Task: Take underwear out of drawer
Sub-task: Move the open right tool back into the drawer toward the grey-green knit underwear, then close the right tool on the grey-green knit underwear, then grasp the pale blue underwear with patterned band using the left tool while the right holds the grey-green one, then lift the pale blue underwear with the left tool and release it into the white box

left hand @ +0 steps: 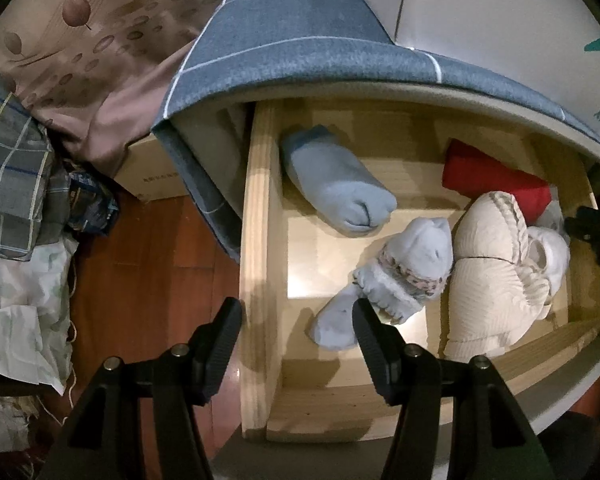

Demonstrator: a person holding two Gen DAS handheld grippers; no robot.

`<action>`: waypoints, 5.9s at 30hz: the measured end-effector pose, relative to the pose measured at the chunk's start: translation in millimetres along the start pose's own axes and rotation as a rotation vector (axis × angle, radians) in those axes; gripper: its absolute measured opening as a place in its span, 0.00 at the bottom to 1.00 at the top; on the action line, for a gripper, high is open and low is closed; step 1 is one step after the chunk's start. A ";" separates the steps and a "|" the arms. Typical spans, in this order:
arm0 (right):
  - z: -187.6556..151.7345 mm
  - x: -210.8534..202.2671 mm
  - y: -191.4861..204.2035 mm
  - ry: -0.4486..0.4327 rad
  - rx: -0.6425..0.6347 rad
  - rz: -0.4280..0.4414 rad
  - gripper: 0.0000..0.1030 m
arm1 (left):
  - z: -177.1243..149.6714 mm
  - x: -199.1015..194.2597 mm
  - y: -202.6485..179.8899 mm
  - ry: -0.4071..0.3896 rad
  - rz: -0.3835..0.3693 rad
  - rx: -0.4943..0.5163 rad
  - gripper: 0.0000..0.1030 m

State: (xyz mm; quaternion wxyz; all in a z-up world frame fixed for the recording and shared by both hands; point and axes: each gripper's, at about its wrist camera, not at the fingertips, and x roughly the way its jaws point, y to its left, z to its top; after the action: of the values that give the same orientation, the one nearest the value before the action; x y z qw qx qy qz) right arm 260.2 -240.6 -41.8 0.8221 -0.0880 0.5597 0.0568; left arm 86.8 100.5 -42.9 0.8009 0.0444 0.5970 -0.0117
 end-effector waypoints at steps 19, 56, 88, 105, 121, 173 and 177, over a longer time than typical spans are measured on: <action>10.6 54.2 6.2 0.146 -0.150 -0.068 0.29 | 5.1 -3.3 0.1 -0.016 -0.023 0.002 0.57; -43.5 53.4 -21.5 0.422 0.004 0.018 0.30 | 48.6 39.7 -68.9 0.078 -0.098 0.064 0.57; -39.2 47.3 -3.9 0.429 -0.002 0.009 0.40 | 33.7 89.6 -45.1 0.362 -0.065 -0.035 0.38; -13.3 59.2 23.1 0.436 -0.072 -0.022 0.65 | 30.3 86.1 -32.5 0.354 -0.100 -0.064 0.27; -28.5 52.1 26.1 0.437 0.008 0.024 0.38 | 4.8 69.2 -20.9 0.301 -0.153 -0.062 0.24; -59.6 32.1 13.5 0.367 0.071 0.013 0.37 | 198.8 -161.5 -84.9 -0.309 -0.245 0.091 0.24; -59.2 32.1 13.0 0.369 0.067 0.014 0.38 | 202.9 -136.1 -92.8 -0.263 -0.221 0.097 0.24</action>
State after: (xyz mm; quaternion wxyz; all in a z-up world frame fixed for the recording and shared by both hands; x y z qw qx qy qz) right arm 215.6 -240.3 -93.9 0.7074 -0.0655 0.7033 0.0269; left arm 234.8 -13.8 139.5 0.8628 0.0153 0.4871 -0.1341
